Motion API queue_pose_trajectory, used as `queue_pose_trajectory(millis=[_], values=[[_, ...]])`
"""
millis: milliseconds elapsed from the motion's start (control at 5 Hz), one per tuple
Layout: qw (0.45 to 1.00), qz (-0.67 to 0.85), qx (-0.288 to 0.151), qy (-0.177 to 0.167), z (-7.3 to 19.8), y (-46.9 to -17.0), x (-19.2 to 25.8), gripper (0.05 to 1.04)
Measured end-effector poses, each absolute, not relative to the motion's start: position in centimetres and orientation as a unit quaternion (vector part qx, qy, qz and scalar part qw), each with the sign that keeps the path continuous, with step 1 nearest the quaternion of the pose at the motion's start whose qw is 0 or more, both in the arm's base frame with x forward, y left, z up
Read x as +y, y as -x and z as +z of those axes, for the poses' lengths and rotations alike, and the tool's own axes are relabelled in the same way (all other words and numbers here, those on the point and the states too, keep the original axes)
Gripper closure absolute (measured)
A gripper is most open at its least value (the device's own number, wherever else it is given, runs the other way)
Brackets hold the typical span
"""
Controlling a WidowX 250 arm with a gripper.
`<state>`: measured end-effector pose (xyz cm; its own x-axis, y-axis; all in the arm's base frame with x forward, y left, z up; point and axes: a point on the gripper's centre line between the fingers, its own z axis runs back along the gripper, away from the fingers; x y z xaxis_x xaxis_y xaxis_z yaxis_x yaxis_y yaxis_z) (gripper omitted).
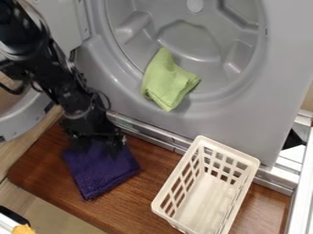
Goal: Put the blue cloth in the basket
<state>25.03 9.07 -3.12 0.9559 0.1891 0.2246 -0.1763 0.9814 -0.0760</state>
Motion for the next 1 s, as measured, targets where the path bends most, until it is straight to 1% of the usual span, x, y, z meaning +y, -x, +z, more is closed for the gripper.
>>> queue_pose_trajectory(millis=[200,400,600,800,1000], values=[[0.990,0.100,-0.100,0.014,-5.4,-24.6,9.5,0.083],[0.989,0.108,-0.099,0.008,-6.9,-25.1,10.0,0.134],[0.987,0.124,-0.098,0.018,-7.2,-26.1,10.7,0.300],[0.988,0.118,-0.098,-0.006,-7.3,-26.1,10.6,0.559],[0.989,0.109,-0.097,-0.011,-7.3,-25.8,10.4,0.749]])
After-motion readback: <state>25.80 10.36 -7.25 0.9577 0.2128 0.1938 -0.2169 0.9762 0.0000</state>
